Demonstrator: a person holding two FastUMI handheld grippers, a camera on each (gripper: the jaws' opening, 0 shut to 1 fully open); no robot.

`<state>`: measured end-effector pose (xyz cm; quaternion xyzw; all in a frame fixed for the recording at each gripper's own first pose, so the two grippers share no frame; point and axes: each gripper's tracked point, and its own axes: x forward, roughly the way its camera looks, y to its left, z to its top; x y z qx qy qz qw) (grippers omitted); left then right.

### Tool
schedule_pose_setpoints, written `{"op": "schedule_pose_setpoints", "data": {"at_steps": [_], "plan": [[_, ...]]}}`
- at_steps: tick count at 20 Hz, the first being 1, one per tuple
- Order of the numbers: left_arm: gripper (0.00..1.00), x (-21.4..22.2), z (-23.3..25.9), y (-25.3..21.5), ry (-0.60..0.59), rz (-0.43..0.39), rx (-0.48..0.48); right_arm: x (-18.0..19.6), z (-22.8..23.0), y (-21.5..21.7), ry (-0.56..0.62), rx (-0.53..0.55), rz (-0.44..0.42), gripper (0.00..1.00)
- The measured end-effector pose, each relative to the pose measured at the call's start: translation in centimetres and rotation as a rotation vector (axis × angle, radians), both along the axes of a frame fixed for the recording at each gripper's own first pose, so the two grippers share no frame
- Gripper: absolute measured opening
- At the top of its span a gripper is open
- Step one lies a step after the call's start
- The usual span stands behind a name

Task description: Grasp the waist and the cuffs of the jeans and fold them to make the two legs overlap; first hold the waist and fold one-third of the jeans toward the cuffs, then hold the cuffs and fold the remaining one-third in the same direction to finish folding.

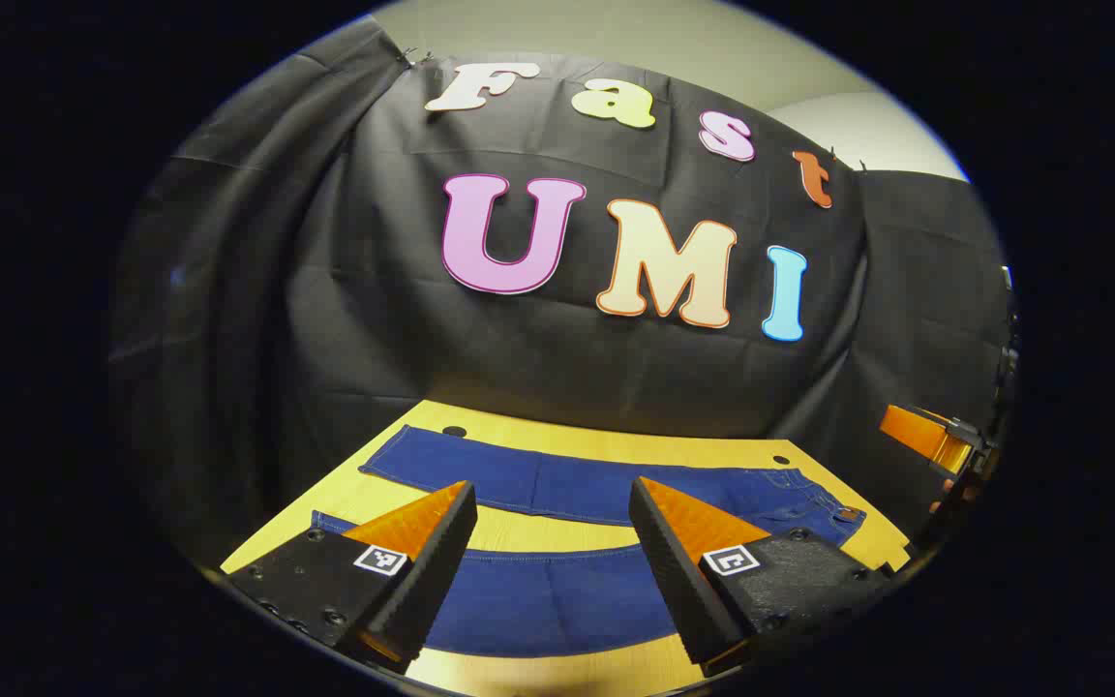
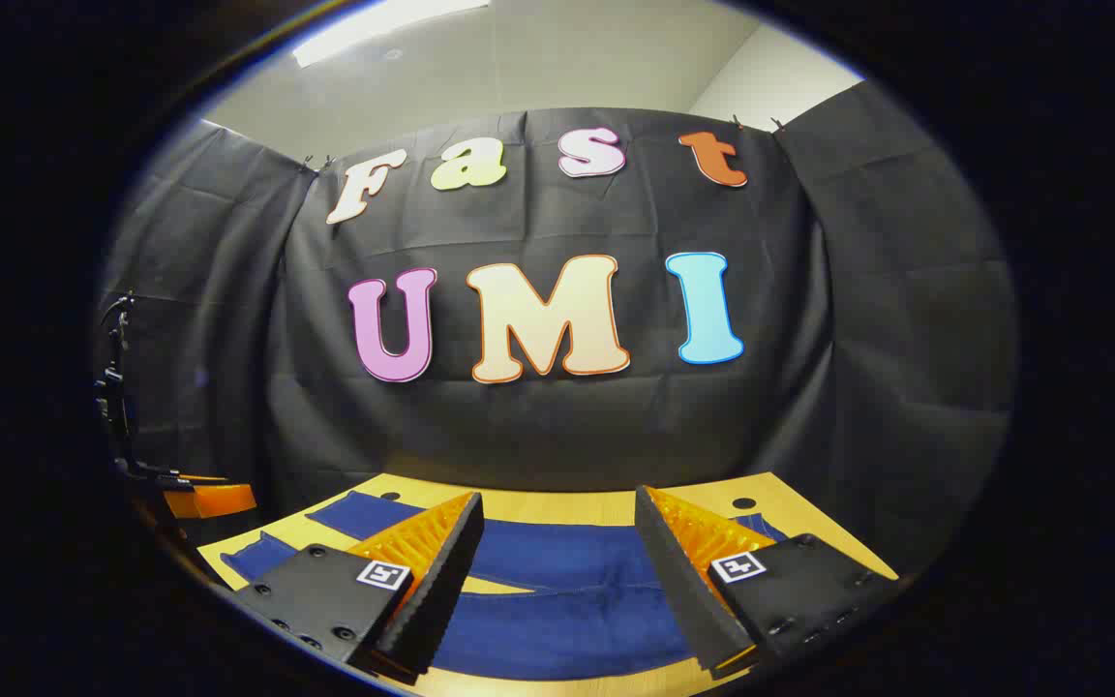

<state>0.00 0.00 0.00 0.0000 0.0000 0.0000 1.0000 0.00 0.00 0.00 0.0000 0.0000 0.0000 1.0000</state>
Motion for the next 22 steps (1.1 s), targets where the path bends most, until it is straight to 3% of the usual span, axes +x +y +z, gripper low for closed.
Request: {"op": "schedule_pose_setpoints", "data": {"at_steps": [14, 21, 22], "plan": [[0.94, 0.1, -1.3, -0.4, 0.035, -0.021, 0.022, 0.2, -0.2, 0.0, 0.022, 0.015, 0.004, 0.94], [0.95, 0.5, -6.5, 0.6, 0.133, -0.067, -0.012, 0.4, -1.7, 0.6, 0.074, 0.001, 0.025, 0.97], [0.95, 0.5, -7.3, 1.1, 0.156, -0.074, -0.016, 0.4, -2.0, 0.8, 0.085, 0.002, 0.031, 0.94]]}}
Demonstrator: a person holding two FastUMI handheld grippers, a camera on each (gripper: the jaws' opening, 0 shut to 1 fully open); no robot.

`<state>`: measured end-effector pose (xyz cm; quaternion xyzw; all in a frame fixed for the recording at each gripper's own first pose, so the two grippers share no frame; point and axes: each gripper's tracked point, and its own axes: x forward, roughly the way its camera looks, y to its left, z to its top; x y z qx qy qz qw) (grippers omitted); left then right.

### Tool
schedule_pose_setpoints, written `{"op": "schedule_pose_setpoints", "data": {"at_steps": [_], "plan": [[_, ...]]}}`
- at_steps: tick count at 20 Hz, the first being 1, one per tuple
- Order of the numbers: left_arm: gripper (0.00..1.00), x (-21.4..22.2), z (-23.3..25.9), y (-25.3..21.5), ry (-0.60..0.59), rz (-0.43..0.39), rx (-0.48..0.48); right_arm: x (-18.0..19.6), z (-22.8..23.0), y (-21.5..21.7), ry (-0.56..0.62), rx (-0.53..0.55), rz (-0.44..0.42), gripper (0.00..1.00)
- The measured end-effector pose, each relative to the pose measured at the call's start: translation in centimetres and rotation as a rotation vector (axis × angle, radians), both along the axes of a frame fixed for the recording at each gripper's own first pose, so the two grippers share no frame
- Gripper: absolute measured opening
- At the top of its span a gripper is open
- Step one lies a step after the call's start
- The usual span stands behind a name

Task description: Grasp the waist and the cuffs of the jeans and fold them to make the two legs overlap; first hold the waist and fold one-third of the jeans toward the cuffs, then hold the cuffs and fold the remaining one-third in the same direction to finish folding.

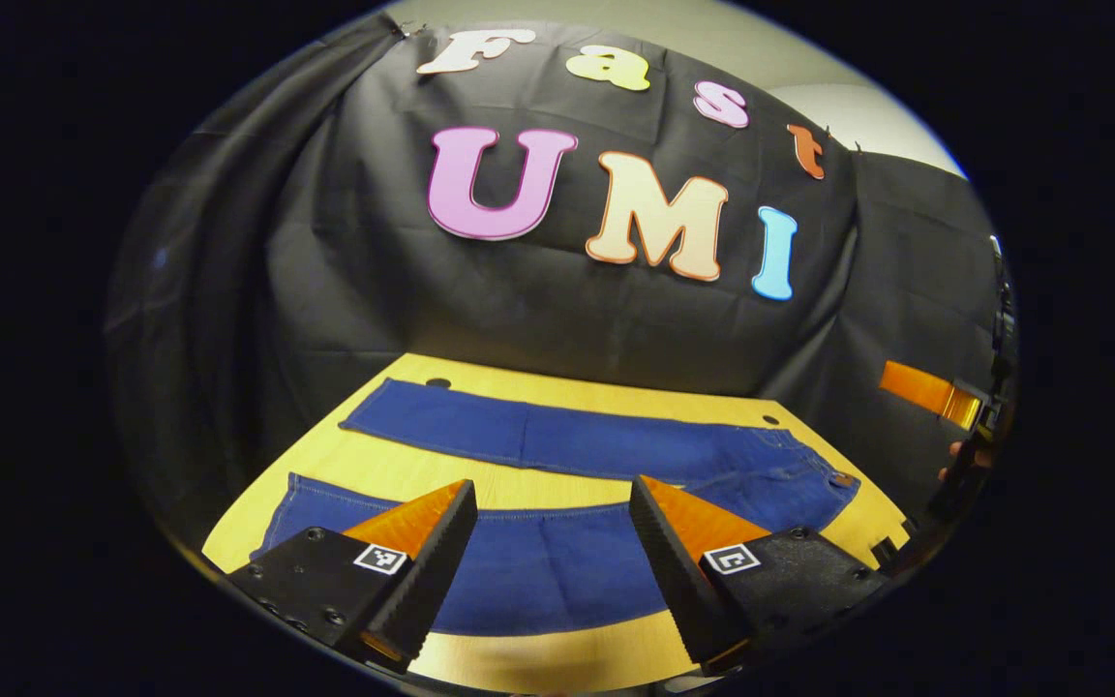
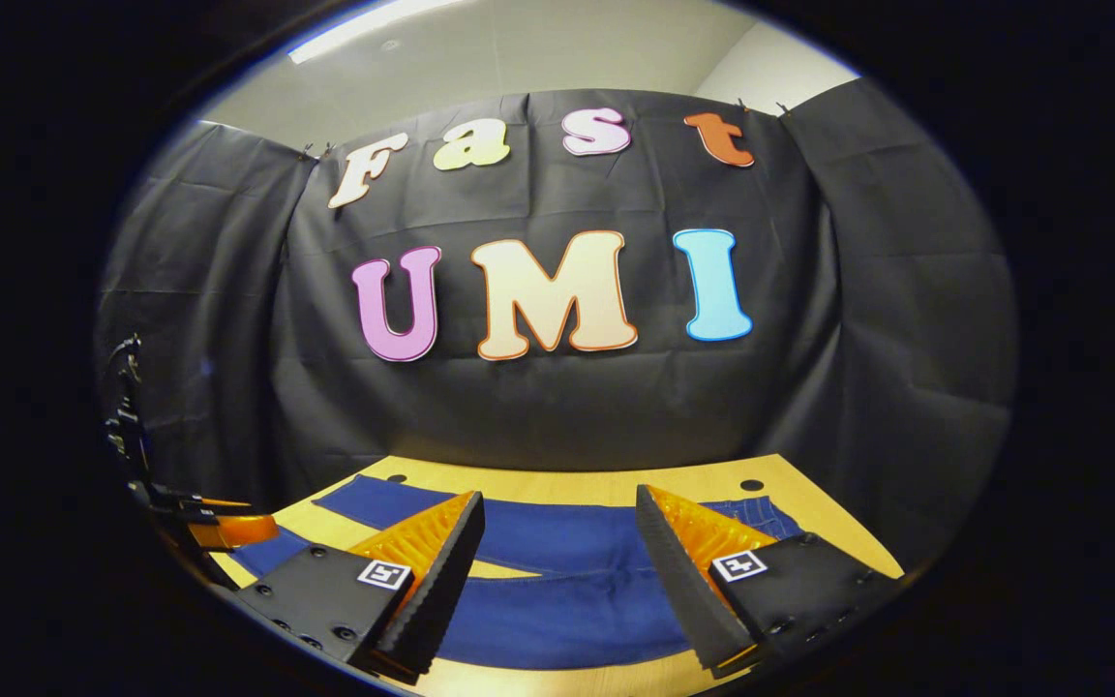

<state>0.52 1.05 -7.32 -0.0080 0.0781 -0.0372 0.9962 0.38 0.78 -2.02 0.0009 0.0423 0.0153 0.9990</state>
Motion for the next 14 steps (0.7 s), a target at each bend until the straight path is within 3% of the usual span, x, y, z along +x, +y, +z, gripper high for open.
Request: {"op": "schedule_pose_setpoints", "data": {"at_steps": [9, 14], "plan": [[0.95, -0.9, -9.2, 6.3, 0.266, -0.098, 0.044, -1.8, -3.2, -0.5, 0.104, -0.027, 0.004, 0.97], [0.95, -2.0, -12.7, 9.7, 0.419, -0.184, 0.213, -2.3, -4.0, -2.0, 0.137, -0.023, -0.029, 0.97]]}}
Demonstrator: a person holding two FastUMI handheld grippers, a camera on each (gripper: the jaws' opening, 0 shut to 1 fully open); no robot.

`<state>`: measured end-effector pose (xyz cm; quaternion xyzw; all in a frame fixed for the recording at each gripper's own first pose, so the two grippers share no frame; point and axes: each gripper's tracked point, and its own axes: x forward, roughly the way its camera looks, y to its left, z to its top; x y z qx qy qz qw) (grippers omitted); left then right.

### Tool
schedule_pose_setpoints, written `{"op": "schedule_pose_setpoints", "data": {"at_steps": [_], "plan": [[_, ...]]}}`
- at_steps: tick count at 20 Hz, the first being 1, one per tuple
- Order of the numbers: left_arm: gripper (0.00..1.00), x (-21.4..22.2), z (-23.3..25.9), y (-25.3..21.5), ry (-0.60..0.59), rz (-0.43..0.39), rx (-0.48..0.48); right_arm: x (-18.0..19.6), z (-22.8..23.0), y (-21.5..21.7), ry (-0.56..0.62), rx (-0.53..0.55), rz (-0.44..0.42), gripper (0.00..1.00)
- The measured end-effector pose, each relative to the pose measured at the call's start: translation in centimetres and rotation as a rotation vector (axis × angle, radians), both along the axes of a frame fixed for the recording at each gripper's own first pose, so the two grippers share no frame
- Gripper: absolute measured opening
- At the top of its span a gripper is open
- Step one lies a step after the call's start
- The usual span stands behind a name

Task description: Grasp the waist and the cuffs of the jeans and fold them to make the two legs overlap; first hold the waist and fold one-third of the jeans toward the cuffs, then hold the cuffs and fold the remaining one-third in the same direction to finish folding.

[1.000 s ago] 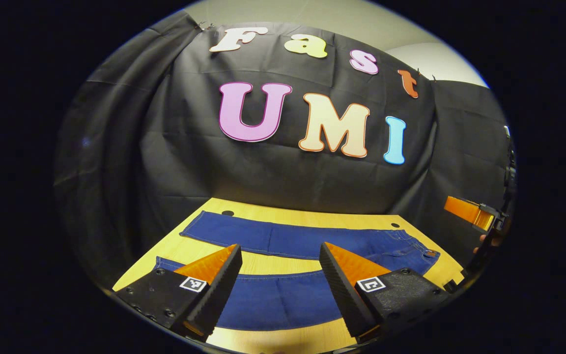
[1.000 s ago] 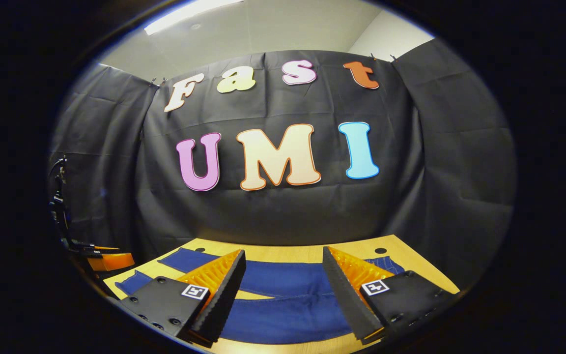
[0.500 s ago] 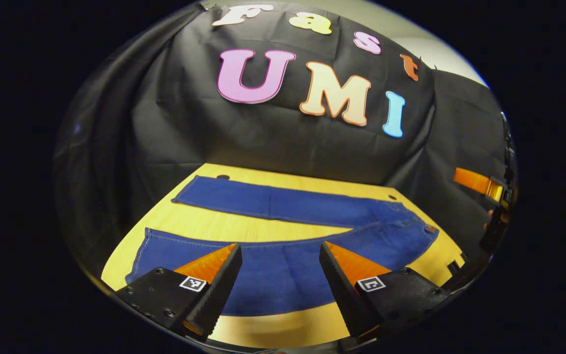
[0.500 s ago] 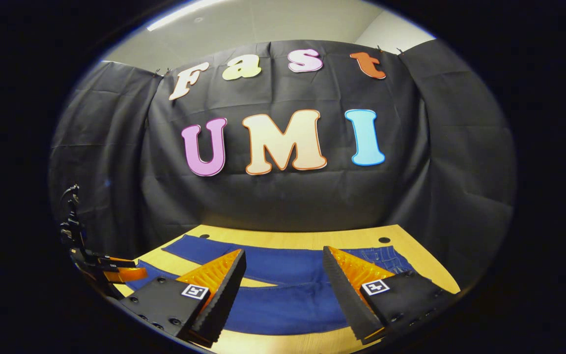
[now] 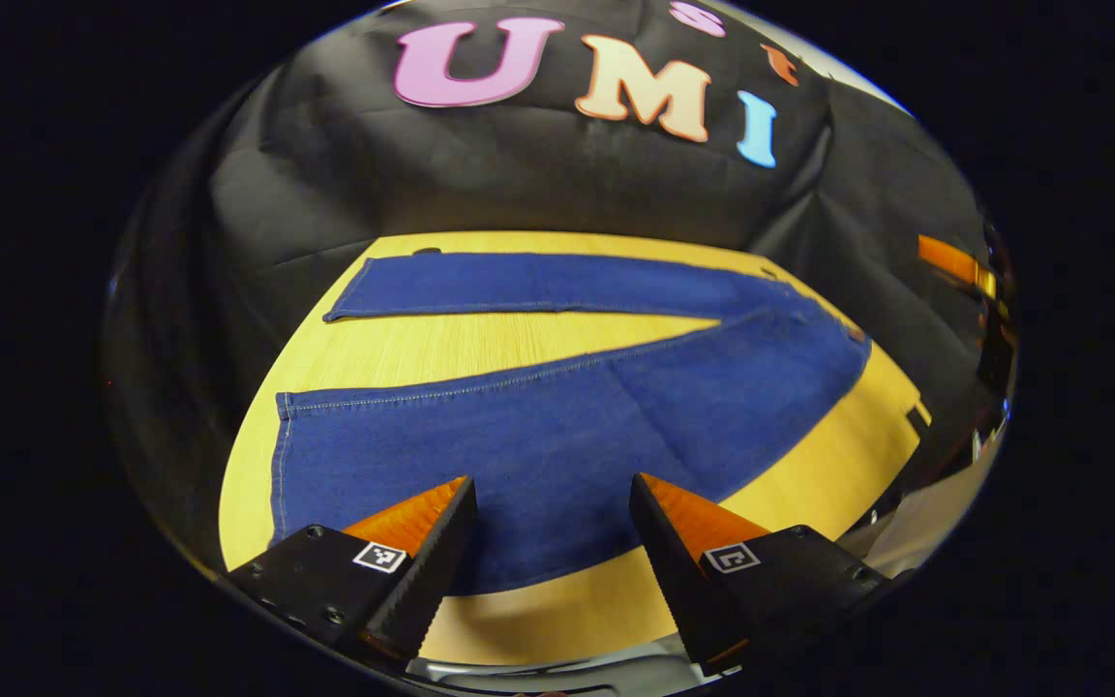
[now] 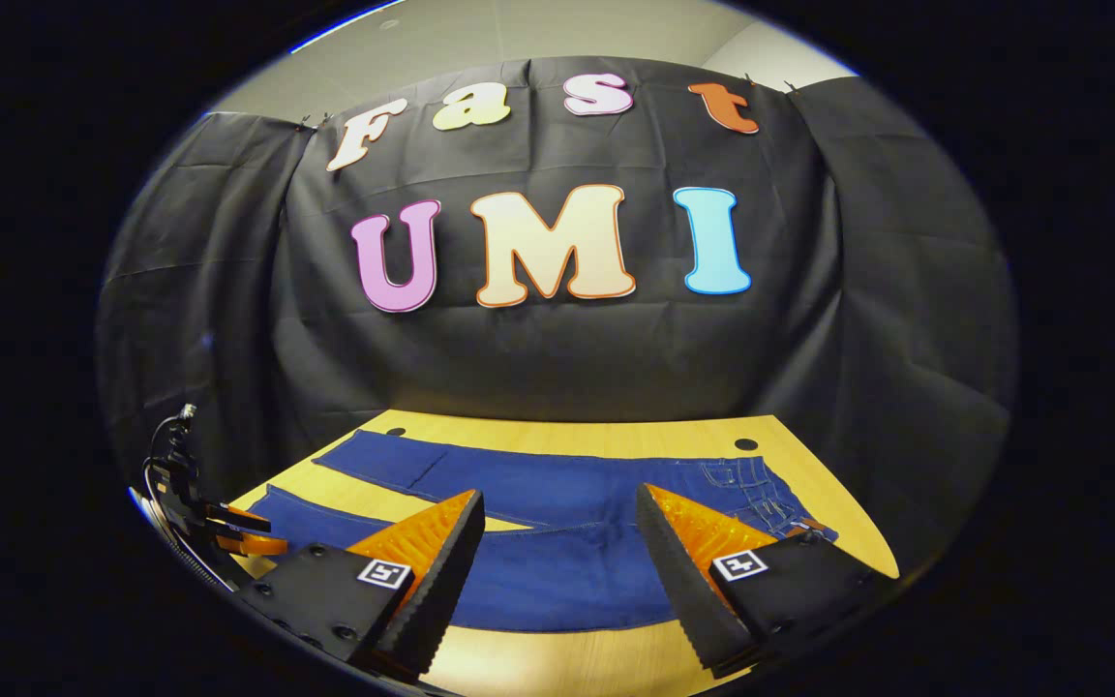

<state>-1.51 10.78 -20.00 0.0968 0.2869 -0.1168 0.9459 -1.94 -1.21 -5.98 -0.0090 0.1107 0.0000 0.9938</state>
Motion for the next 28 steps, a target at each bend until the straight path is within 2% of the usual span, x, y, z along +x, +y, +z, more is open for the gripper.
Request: {"op": "schedule_pose_setpoints", "data": {"at_steps": [6, 10, 21, 22, 25, 26, 27, 28], "plan": [[0.95, -2.4, -2.5, 3.1, 0.180, -0.144, 0.178, -0.2, -0.3, -1.4, 0.012, 0.001, -0.035, 0.97], [0.95, -3.3, -3.4, 5.3, 0.260, -0.205, 0.288, -0.2, -0.9, -1.5, 0.025, 0.012, -0.041, 0.97], [0.93, -3.7, -4.6, 6.0, 0.405, -0.243, 0.313, -0.1, -1.8, -2.3, 0.047, 0.014, -0.060, 0.97], [0.91, -3.4, -4.6, 6.2, 0.417, -0.252, 0.322, 0.0, -1.8, -2.1, 0.050, 0.018, -0.057, 0.97], [0.73, -3.4, -4.7, 6.6, 0.436, -0.278, 0.356, 0.1, -2.2, -1.7, 0.058, 0.036, -0.041, 0.97], [0.70, -3.4, -4.4, 6.8, 0.438, -0.287, 0.371, 0.1, -2.3, -1.6, 0.064, 0.039, -0.037, 0.97], [0.58, -3.2, -4.7, 6.7, 0.450, -0.292, 0.380, 0.2, -2.5, -1.6, 0.069, 0.040, -0.034, 0.97], [0.57, -3.3, -4.7, 6.7, 0.470, -0.282, 0.383, 0.2, -2.6, -1.6, 0.074, 0.041, -0.031, 0.97]]}}
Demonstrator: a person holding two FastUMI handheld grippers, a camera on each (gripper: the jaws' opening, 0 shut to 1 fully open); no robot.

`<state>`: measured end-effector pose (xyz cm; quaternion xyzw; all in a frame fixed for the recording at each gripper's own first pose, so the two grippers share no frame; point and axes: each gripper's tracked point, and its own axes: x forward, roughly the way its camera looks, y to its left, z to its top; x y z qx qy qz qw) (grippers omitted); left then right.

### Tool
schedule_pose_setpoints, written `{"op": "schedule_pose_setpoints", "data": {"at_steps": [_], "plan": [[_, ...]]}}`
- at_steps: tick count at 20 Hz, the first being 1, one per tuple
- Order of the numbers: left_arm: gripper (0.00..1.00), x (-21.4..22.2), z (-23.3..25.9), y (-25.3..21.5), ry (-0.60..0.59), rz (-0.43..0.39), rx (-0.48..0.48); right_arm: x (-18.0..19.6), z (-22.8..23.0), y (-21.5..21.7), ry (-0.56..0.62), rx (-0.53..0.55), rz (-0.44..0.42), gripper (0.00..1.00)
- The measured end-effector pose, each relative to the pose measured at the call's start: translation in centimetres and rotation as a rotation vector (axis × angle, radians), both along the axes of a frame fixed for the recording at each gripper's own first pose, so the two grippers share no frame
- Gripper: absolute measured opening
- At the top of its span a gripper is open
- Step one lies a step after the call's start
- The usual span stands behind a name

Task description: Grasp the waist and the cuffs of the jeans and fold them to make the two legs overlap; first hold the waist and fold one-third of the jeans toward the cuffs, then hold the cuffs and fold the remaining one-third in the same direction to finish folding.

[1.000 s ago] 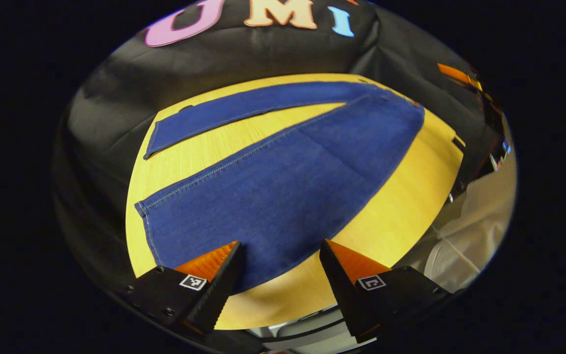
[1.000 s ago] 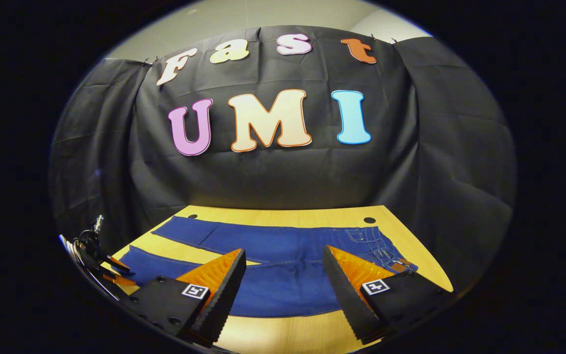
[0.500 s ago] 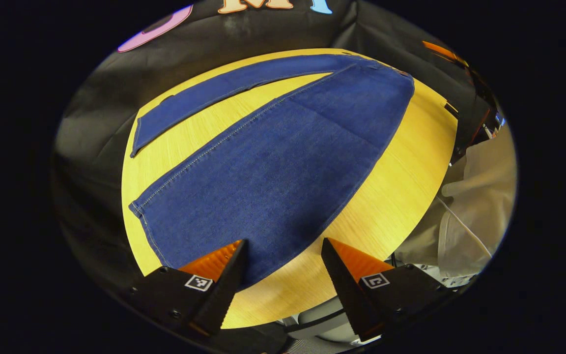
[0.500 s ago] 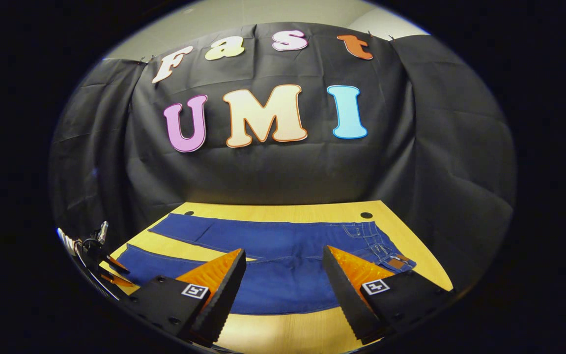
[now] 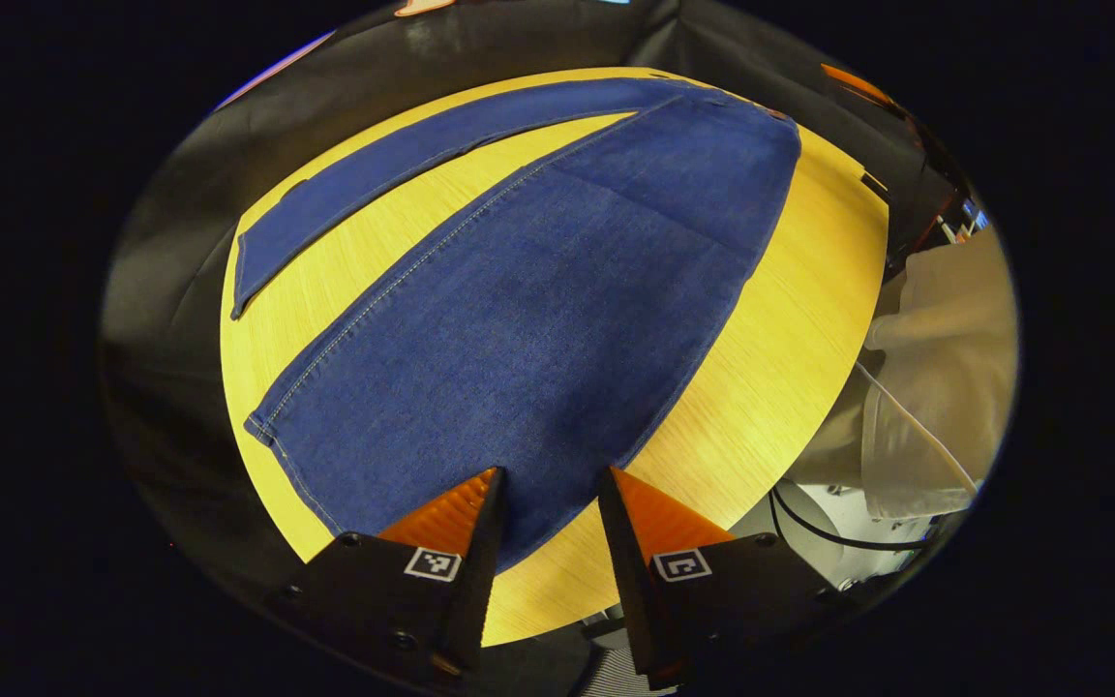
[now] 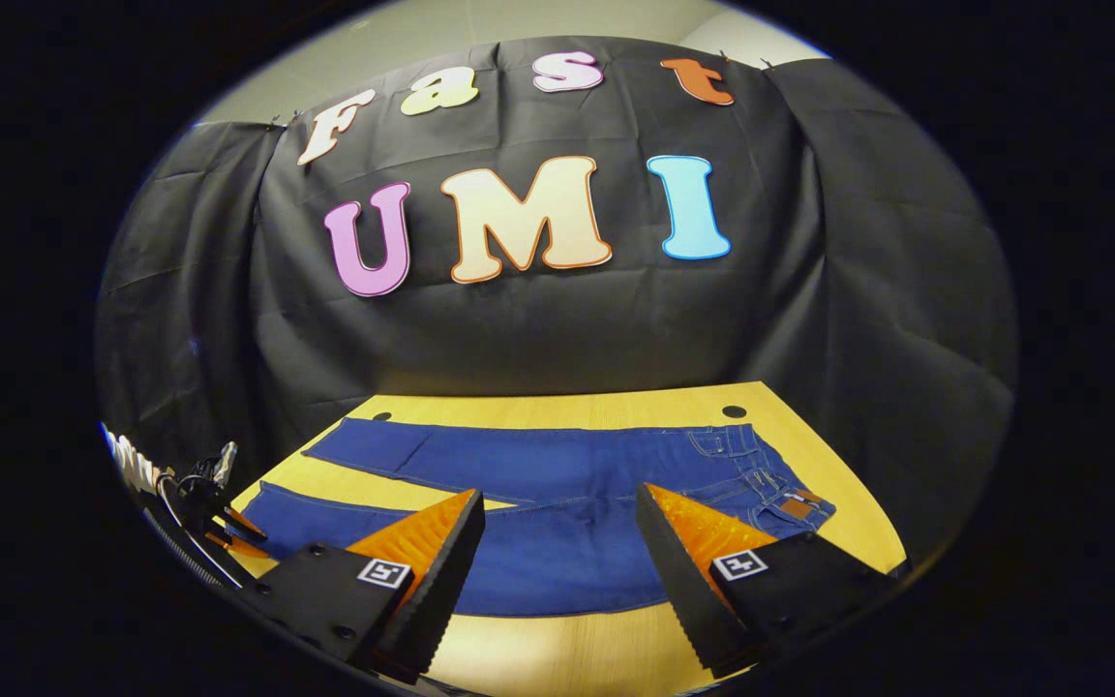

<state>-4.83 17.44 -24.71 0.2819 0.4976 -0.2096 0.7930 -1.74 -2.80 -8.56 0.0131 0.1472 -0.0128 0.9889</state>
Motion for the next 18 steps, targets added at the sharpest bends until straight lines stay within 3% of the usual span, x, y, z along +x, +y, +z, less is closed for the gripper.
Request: {"op": "schedule_pose_setpoints", "data": {"at_steps": [2, 3, 5, 8, 9, 11, 13, 18], "plan": [[0.56, 0.8, 0.2, 0.1, 0.008, 0.004, 0.021, 0.2, 0.0, -0.1, 0.004, 0.006, 0.001, 0.97], [0.31, 1.3, 0.2, 0.1, 0.004, -0.015, 0.031, 0.2, 0.0, -0.2, 0.003, 0.011, 0.000, 0.97], [0.21, 1.4, 0.2, 0.4, 0.010, -0.032, 0.044, 0.4, 0.2, -0.5, -0.003, 0.019, -0.005, 0.97], [0.16, 1.6, 0.3, 0.6, 0.020, -0.007, 0.045, 0.5, 0.3, -1.0, -0.001, 0.031, -0.014, 0.98], [0.02, 1.6, 0.3, 0.4, 0.022, -0.013, 0.044, 0.5, 0.2, -1.1, 0.000, 0.033, -0.015, 0.98], [0.01, 1.6, 0.4, 0.3, 0.042, 0.006, 0.029, 0.5, -0.2, -1.4, 0.012, 0.029, -0.009, 0.94], [0.00, 1.3, 0.3, 0.1, 0.073, 0.026, -0.005, 0.3, -1.0, -1.6, 0.046, 0.002, 0.021, 0.98], [0.00, 1.4, 0.4, 0.0, 0.109, 0.025, -0.016, -0.1, -4.7, -2.1, 0.169, -0.099, 0.157, 0.94]]}}
